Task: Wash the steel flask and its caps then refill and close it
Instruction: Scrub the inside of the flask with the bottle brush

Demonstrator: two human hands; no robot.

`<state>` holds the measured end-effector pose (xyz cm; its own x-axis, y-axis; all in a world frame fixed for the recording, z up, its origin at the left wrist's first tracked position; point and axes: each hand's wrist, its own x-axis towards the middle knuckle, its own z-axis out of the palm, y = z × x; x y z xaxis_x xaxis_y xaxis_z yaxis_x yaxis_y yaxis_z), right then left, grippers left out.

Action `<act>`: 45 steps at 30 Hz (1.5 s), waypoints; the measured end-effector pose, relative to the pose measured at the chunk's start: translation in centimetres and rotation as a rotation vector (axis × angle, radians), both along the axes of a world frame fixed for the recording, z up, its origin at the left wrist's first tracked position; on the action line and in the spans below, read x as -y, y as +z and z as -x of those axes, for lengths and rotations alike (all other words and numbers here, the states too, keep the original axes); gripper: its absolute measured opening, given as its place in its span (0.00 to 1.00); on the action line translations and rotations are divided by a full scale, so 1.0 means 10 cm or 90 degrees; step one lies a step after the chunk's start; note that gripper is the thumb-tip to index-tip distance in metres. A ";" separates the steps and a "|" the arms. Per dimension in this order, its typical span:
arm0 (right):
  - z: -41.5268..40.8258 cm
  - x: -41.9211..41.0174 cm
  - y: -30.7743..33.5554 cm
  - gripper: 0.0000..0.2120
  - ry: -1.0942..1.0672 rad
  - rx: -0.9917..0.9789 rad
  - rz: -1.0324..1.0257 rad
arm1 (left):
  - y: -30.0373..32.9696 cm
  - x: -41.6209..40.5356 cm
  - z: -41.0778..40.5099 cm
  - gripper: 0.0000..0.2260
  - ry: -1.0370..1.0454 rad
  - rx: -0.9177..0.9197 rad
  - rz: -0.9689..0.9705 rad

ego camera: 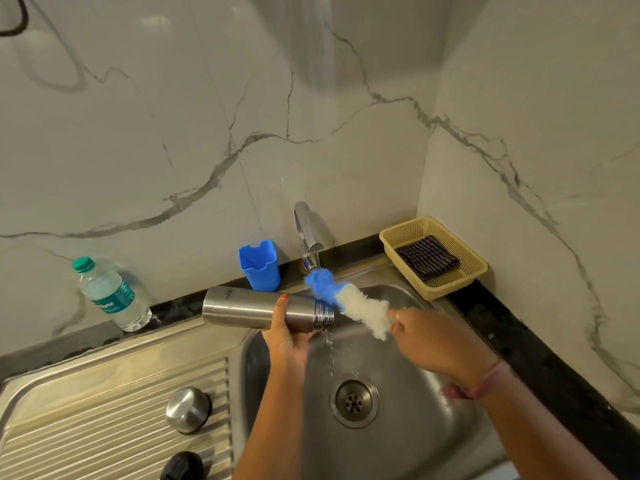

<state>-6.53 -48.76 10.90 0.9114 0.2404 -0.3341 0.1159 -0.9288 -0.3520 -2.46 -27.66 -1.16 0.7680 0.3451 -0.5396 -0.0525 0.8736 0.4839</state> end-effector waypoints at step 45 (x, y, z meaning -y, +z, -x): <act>-0.06 0.16 -0.02 0.17 -0.011 -0.034 0.005 | -0.12 0.03 -0.03 0.31 0.010 0.028 0.021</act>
<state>-5.94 -50.34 10.67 0.8962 0.2227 -0.3836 0.0818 -0.9330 -0.3506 -2.17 -27.98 -2.41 0.7864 0.3392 -0.5162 -0.0866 0.8880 0.4516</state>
